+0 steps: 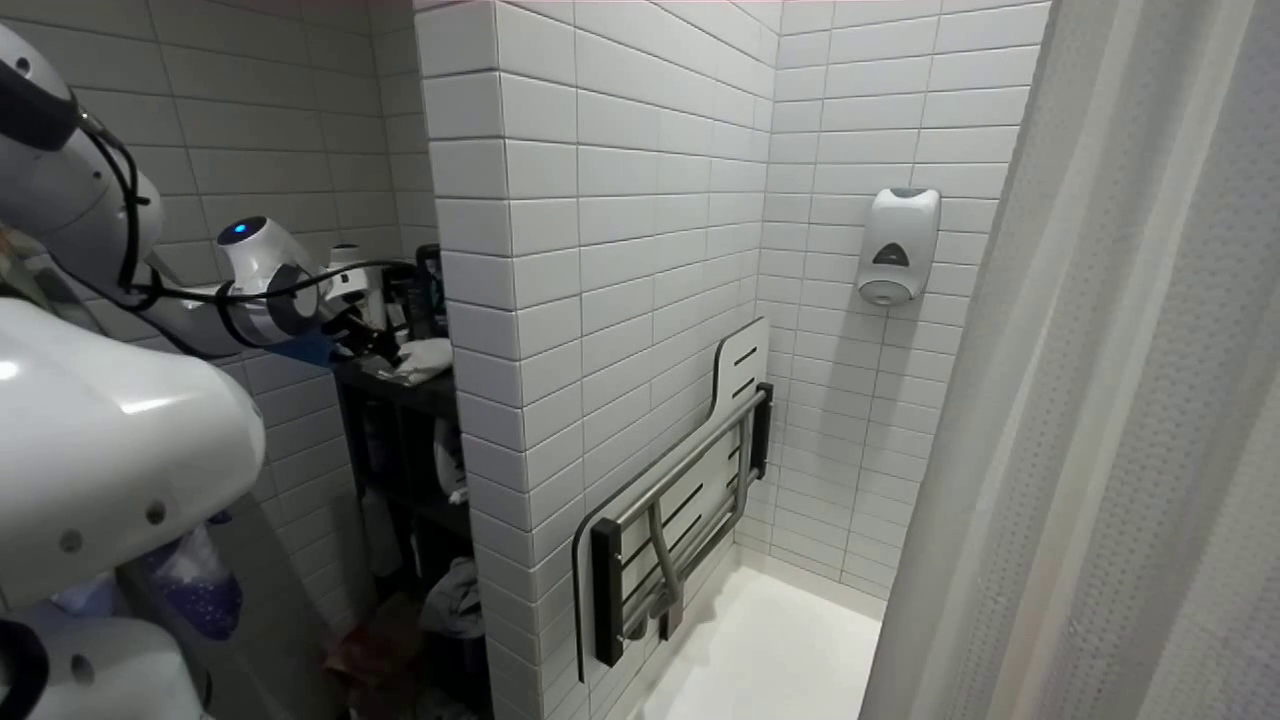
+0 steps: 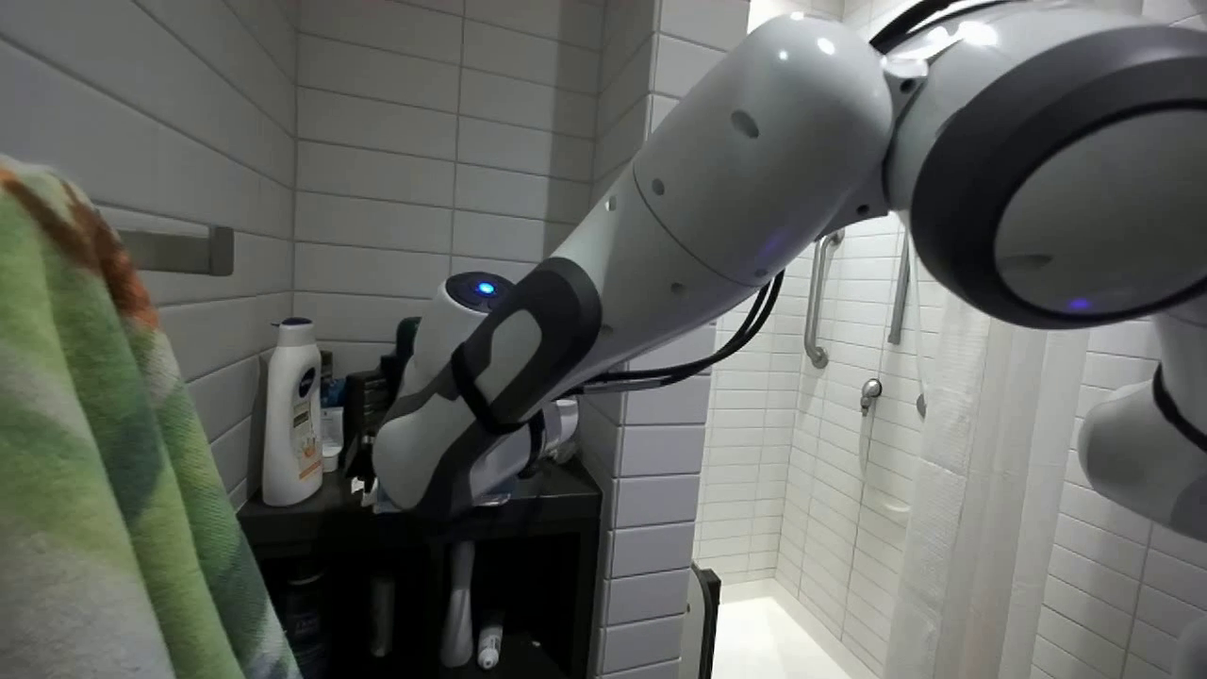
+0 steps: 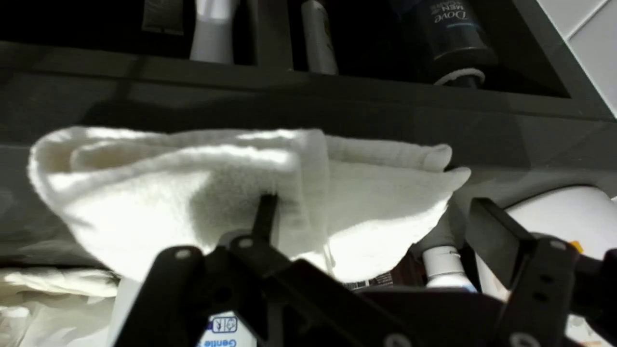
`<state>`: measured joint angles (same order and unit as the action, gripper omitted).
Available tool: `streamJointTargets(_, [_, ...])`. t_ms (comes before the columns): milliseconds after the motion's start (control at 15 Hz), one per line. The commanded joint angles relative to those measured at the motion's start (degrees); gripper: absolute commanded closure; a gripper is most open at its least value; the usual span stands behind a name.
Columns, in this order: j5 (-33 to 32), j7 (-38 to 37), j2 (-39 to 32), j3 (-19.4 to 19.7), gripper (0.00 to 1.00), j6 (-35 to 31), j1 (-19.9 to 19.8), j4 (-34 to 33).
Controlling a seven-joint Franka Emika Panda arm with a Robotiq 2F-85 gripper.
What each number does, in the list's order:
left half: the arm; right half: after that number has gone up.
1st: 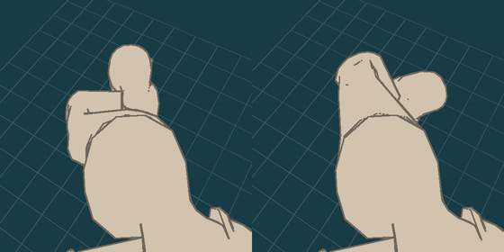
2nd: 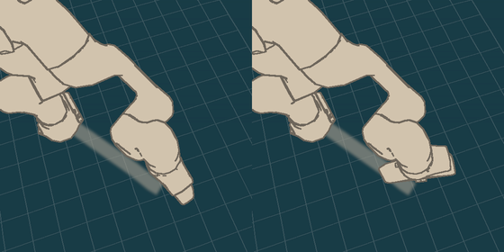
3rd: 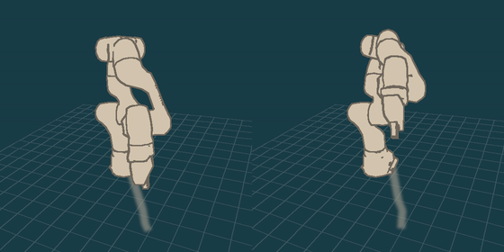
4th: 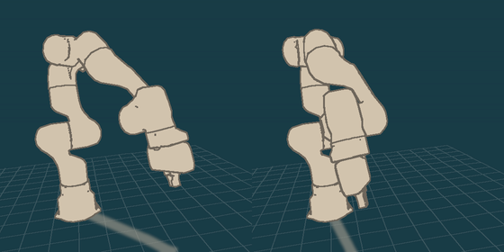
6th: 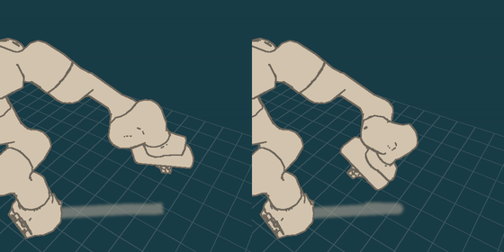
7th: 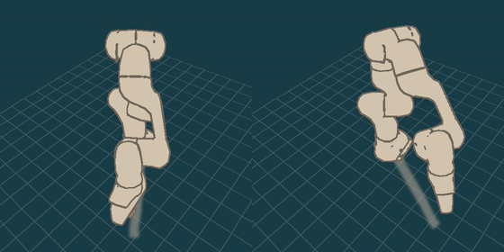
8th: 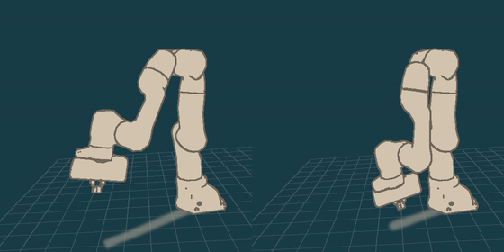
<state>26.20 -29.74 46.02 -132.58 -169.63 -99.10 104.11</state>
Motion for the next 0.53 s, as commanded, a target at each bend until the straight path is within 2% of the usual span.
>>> streamJointTargets(0, [3.45, 3.44, -0.94, -1.21, 0.0, 8.82, -2.31, -3.87])
streamJointTargets(67, [4.2, 3.75, -0.61, -0.71, 0.25, 10.99, -2.01, -4.63])
streamJointTargets(200, [5.36, 4.04, 0.1, 0.5, 0.3, 14.41, -1.47, -6.09])
streamJointTargets(467, [6.59, 3.59, 1.17, 3.18, 0.62, 18.27, -0.31, -8.11])
